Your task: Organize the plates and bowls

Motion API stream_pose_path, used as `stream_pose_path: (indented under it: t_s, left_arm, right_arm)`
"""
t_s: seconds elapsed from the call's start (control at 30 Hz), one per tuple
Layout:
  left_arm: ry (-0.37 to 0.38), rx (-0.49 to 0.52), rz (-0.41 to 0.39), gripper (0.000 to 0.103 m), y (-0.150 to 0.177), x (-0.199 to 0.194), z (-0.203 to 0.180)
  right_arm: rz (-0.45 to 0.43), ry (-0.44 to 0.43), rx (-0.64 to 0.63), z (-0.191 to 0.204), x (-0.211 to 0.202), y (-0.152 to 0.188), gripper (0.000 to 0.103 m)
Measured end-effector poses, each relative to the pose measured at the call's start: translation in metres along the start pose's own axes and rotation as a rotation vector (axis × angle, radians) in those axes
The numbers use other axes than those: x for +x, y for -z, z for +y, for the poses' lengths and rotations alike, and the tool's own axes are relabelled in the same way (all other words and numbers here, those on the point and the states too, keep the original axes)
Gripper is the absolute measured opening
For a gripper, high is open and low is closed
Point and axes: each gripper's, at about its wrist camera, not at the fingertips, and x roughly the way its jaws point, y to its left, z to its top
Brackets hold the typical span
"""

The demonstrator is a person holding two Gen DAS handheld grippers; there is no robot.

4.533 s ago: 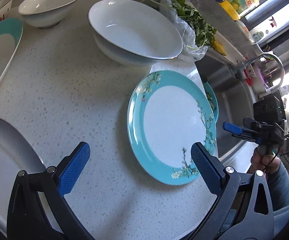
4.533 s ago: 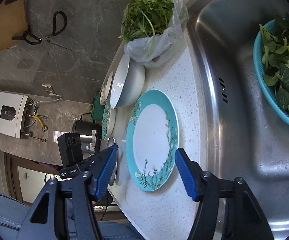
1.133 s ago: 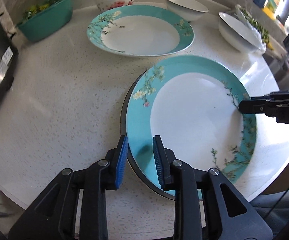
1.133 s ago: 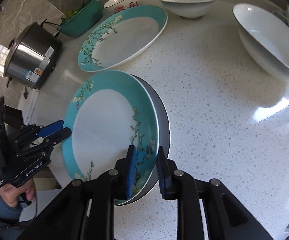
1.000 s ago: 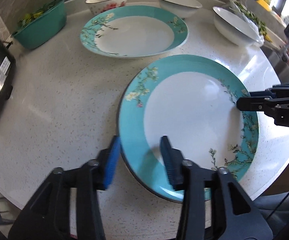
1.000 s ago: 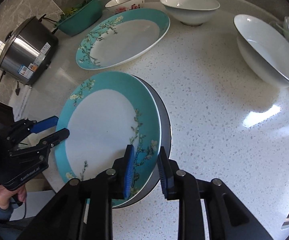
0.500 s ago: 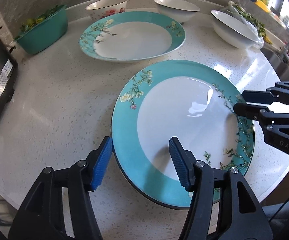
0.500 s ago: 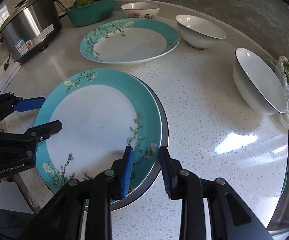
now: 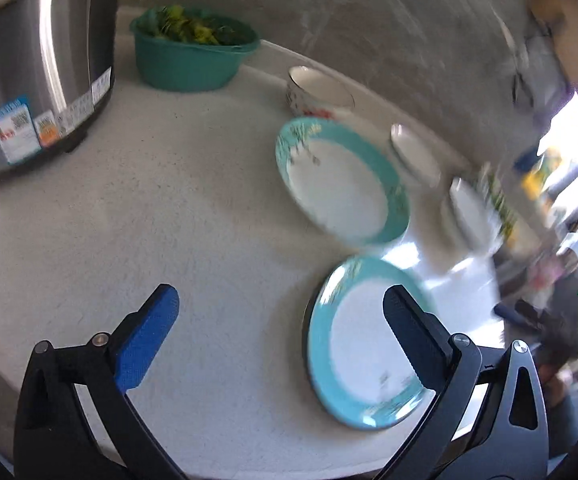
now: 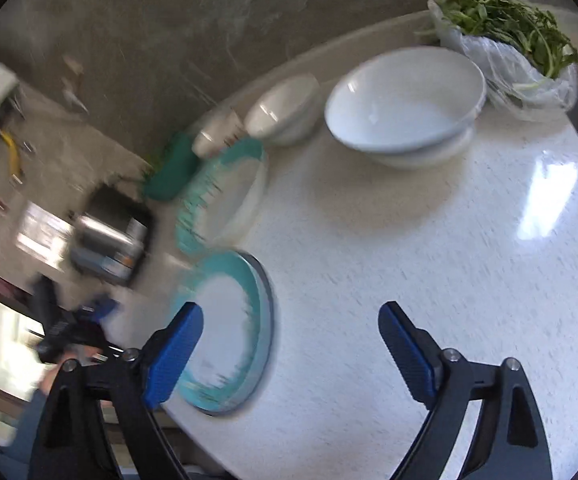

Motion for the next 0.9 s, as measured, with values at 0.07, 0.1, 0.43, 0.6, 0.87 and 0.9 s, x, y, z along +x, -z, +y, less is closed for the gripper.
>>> stream_pose_path:
  t_s: [0.07, 0.1, 0.43, 0.6, 0.87, 0.9]
  left_arm:
    - [0.093, -0.048, -0.015, 0.103, -0.029, 0.005, 0.013]
    - [0.119, -0.053, -0.015, 0.103, -0.046, 0.009, 0.017]
    - [0.206, 0.002, 0.325, 0.102, -0.156, 0.144, 0.045]
    - [0.217, 0.074, 0.384, 0.102, -0.173, 0.182, 0.043]
    - [0.234, 0.155, 0.417, 0.091, -0.184, 0.209, 0.037]
    - [0.230, 0.169, 0.420, 0.089, -0.185, 0.210, 0.035]
  right_arm:
    - [-0.011, -0.137, 0.057, -0.001, -0.008, -0.025, 0.103]
    - [-0.005, -0.175, 0.071, 0.002, -0.006, -0.039, 0.103]
    - [0.157, -0.156, 0.063, 0.049, 0.110, -0.092, 0.086]
    - [0.178, -0.114, 0.151, 0.030, 0.142, -0.088, 0.084]
    - [0.199, -0.094, 0.210, 0.016, 0.168, -0.091, 0.080]
    - [0.203, -0.090, 0.214, 0.015, 0.171, -0.091, 0.080]
